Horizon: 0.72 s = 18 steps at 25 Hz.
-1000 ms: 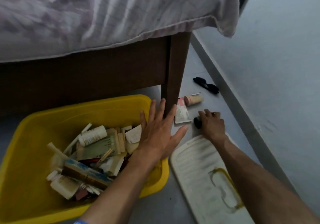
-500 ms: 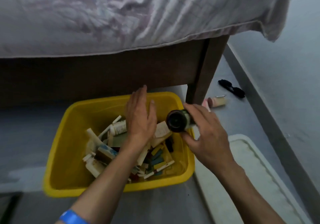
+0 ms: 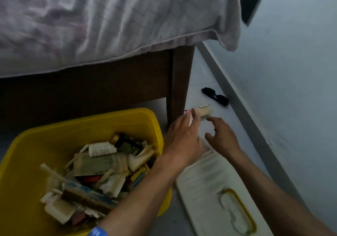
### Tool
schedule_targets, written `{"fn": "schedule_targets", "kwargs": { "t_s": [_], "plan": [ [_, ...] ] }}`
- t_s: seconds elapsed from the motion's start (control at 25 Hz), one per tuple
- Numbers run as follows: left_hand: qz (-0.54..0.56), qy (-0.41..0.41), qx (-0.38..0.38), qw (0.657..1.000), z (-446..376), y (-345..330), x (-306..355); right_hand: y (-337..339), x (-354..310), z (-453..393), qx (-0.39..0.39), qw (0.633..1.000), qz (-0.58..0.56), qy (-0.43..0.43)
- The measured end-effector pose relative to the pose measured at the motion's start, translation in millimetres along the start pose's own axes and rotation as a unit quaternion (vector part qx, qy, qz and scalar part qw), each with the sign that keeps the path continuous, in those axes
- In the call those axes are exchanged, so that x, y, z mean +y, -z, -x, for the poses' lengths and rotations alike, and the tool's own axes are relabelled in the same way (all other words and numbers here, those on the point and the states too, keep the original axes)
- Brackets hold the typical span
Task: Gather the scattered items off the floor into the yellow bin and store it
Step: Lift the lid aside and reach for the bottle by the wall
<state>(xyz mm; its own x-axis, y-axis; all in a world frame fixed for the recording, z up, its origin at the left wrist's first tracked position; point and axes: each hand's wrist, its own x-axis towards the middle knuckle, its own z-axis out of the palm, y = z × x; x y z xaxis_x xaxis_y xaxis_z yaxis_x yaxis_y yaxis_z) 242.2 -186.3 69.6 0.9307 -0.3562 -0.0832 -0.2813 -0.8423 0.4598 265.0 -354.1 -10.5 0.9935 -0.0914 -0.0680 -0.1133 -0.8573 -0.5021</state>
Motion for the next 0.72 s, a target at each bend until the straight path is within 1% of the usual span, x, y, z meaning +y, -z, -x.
{"fn": "schedule_targets", "kwargs": {
  "t_s": [0.08,0.16,0.2,0.28,0.36,0.44,0.56,0.64,0.72],
  "plan": [
    [-0.003,0.06,-0.096,0.994,-19.3,-17.6,-3.4,-4.6,10.5,-26.4,-0.036,0.997,0.066,0.022],
    [0.043,0.123,-0.15,0.98,-40.7,-33.0,-9.1,-10.5,14.3,-61.9,-0.053,0.99,0.123,0.03],
    [0.051,0.141,-0.157,0.976,-50.2,-40.0,-12.9,-14.0,14.3,-78.8,-0.067,0.986,0.152,0.033],
    [0.028,0.151,-0.158,0.975,-65.0,-55.7,-16.8,-23.7,17.2,-105.0,-0.114,0.971,0.206,0.047],
    [0.005,0.156,-0.164,0.974,-77.8,-70.7,-16.0,-35.8,23.8,-116.2,-0.148,0.964,0.215,0.059],
    [0.002,0.167,-0.184,0.969,-89.8,-81.6,-14.5,-47.8,27.0,-108.9,-0.122,0.966,0.218,0.066],
    [0.019,0.201,-0.25,0.947,-105.4,-90.9,-13.1,-46.8,30.8,-94.0,-0.072,0.966,0.239,0.071],
    [0.017,0.225,-0.278,0.934,-101.9,-98.1,-19.0,-39.5,37.2,-83.9,-0.08,0.96,0.262,0.055],
    [0.002,0.219,-0.277,0.935,-92.0,-107.3,-22.6,-32.8,49.4,-67.1,-0.118,0.958,0.259,0.007]
  ]
}}
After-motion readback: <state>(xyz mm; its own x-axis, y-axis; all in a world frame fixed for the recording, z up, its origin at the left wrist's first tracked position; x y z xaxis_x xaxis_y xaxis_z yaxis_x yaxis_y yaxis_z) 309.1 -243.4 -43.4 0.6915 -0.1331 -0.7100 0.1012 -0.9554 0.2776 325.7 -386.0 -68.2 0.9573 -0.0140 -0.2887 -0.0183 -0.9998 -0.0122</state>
